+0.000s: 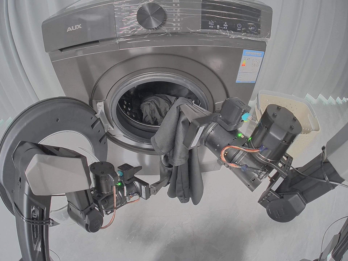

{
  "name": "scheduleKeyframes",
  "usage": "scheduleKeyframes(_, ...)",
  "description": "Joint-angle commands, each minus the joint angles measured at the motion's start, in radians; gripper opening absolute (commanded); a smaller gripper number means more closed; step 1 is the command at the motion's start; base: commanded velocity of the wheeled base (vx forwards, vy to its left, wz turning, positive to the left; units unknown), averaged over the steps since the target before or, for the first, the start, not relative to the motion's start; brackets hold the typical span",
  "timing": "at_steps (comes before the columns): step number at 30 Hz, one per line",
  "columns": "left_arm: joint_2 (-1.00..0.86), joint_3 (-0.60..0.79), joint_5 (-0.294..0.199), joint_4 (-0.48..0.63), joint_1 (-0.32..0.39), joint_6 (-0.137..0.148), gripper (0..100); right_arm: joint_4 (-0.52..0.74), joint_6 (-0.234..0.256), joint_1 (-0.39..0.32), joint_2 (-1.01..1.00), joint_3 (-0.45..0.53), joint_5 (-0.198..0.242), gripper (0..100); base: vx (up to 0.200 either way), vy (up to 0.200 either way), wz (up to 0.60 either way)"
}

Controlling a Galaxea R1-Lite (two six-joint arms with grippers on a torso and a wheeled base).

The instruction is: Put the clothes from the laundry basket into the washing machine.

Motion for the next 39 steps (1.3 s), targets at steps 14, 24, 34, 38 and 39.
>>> scheduleKeyframes(14,0.123,-0.135,0.005,-0.002,0.016,0.008,100,-0.001,0.0,0.032,-0.003,0.004,-0.001,0,0.0,0.0,0.0)
scheduleKeyframes(24,0.16,-0.189,0.002,-0.002,0.03,0.006,100,-0.003,0.002,0.038,-0.001,0.007,-0.001,0,0.0,0.0,0.0)
scheduleKeyframes(34,0.181,-0.224,-0.015,-0.006,0.045,0.009,100,-0.005,0.002,0.033,-0.003,0.015,-0.001,0,0.0,0.0,0.0)
scheduleKeyframes(38,0.173,-0.207,-0.027,-0.006,0.076,0.023,100,-0.006,0.0,0.023,-0.003,0.018,0.0,0,0.0,0.0,0.0)
scheduleKeyframes(39,0.173,-0.204,-0.027,-0.006,0.082,0.028,100,-0.006,0.0,0.021,-0.001,0.018,0.0,0,0.0,0.0,0.0)
